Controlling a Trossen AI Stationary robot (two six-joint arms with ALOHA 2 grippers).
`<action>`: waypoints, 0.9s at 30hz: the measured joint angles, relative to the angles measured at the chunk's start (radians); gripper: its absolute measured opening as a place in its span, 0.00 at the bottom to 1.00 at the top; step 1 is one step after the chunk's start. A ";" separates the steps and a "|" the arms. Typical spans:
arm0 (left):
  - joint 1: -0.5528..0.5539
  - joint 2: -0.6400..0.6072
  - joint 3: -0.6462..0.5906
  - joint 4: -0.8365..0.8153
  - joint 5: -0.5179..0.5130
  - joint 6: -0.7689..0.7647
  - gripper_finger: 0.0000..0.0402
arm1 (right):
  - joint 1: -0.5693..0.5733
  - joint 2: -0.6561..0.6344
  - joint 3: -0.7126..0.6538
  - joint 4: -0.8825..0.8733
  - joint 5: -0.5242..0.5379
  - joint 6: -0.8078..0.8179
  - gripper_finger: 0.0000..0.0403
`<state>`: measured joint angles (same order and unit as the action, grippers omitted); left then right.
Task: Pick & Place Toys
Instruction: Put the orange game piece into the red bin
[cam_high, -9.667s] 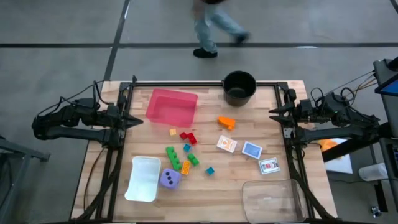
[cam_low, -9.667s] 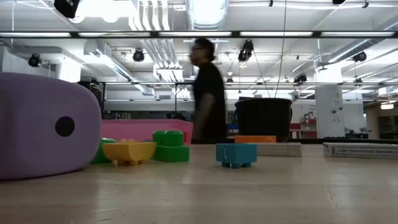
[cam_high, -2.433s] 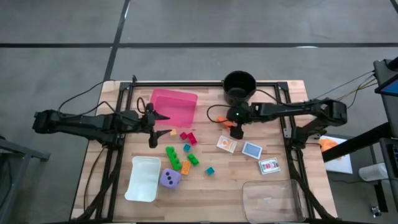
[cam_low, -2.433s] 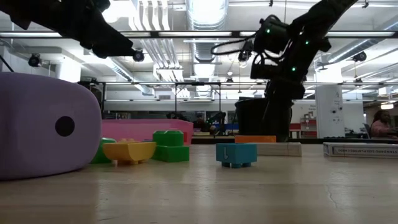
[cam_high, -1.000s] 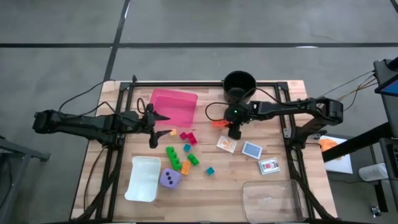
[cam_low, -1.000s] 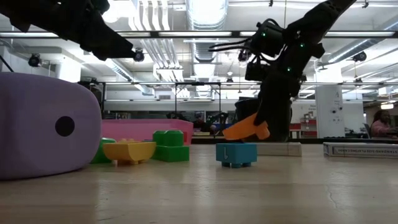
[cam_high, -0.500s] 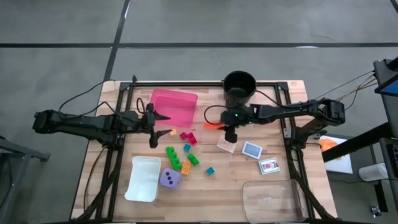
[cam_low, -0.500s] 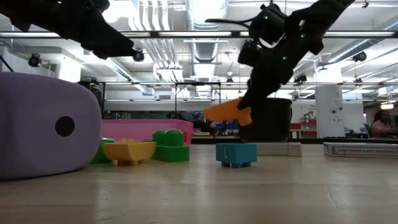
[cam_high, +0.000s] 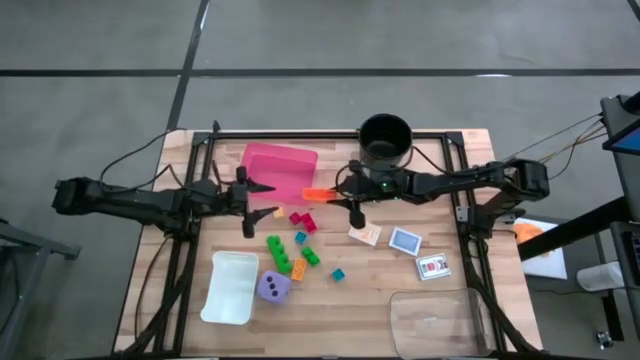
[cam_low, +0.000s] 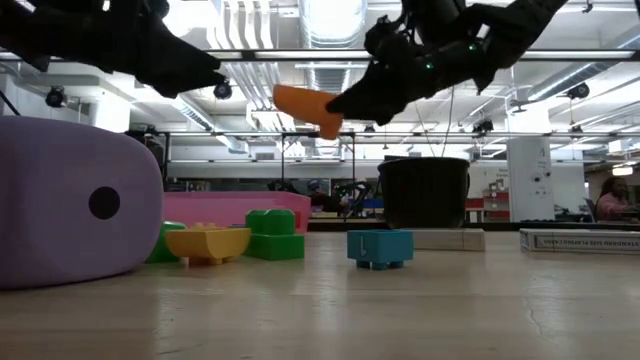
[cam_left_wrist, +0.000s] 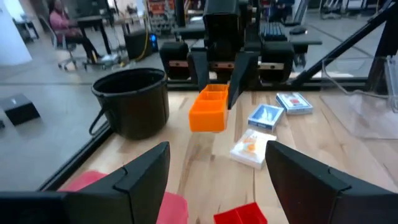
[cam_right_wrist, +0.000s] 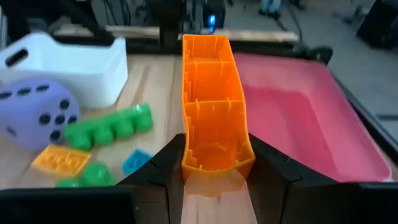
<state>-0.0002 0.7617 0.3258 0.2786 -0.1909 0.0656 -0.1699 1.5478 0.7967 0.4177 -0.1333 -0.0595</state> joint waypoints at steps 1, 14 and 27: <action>0.000 -0.009 -0.009 0.012 0.000 0.008 0.66 | 0.000 0.014 0.000 0.033 0.000 0.000 0.31; 0.000 -0.359 -0.048 -0.142 0.000 -0.003 0.67 | -0.005 0.163 0.005 0.274 -0.003 0.000 0.31; 0.004 -0.461 -0.102 -0.194 -0.053 0.002 0.67 | -0.051 0.358 0.279 0.102 -0.005 0.000 0.31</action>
<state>0.0036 0.3008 0.2234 0.0845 -0.2443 0.0677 -0.2213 1.9055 1.0756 0.5192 -0.1383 -0.0596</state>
